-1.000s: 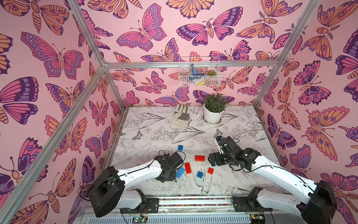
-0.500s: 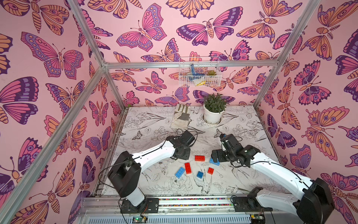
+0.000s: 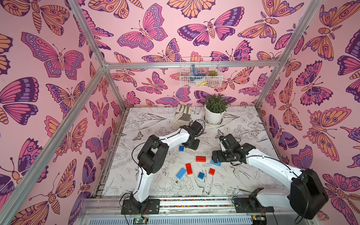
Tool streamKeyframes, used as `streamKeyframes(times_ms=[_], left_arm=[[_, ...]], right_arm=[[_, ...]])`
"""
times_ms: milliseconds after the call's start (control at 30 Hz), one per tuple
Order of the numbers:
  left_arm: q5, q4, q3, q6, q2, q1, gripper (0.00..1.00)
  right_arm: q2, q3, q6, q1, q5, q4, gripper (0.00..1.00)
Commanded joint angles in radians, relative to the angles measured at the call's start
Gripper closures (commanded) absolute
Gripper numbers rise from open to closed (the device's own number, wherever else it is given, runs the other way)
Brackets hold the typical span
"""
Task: Assemble a heart with lego
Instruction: Place the lego brick at the center of the board, then pick up the lego brick from the center of the board.
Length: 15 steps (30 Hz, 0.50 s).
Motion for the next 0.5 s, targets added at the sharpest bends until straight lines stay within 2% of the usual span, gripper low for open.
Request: streamKeyframes(times_ms=[0,67,200,300,467], left_arm=[[0.025,-0.047,0.029,0.027,-0.019,0.011,0.48],[0.037,-0.050,0.016,0.024,-0.060,0.015,0.42],[0.031,-0.049,-0.046,-0.009,-0.177,0.021,0.39],[-0.002,-0.030,-0.140,-0.056,-0.292,0.023,0.33],[-0.047,0.016,-0.330,-0.144,-0.478,0.029,0.30]], right_arm=[[0.013,0.040,-0.041,-0.006,-0.044,-0.017,0.02],[0.020,0.049,-0.060,-0.004,-0.061,-0.014,0.03],[0.046,0.087,-0.104,0.025,-0.052,-0.035,0.06],[0.084,0.130,-0.143,0.094,-0.020,-0.057,0.09],[0.159,0.182,-0.206,0.182,0.005,-0.069,0.14]])
